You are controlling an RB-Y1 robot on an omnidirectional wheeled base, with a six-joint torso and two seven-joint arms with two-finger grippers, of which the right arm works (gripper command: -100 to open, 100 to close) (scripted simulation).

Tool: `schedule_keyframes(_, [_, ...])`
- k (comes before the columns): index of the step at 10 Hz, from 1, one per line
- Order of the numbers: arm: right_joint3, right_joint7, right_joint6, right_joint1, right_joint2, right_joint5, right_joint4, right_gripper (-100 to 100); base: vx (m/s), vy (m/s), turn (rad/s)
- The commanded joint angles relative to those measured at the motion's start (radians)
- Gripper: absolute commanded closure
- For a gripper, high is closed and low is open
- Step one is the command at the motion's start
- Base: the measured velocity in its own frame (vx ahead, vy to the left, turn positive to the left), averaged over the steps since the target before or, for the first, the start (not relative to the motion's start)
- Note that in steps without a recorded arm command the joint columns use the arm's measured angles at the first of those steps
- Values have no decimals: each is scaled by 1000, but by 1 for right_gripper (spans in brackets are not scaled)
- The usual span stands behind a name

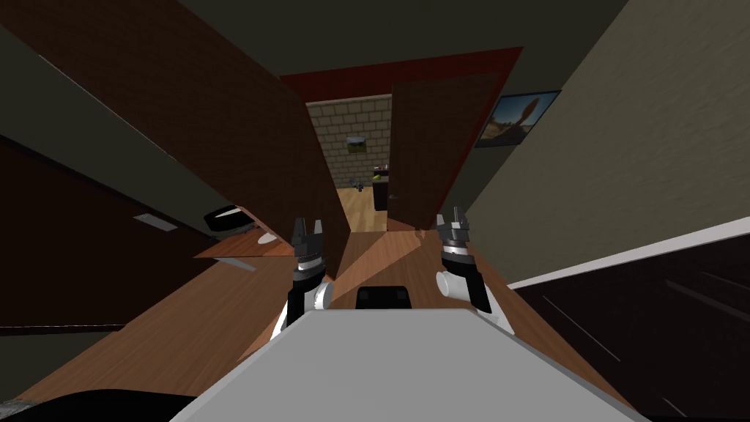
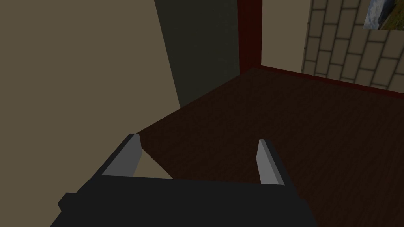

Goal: Pull the door open

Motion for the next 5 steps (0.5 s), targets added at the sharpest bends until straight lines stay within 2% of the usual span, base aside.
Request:
schedule_keyframes(1, [-5,-7,-9,-12,-9,5,34,-100,124,24,3])
schedule_keyframes(5, [-13,-21,-32,-41,-28,18,117,-100,98,8,3])
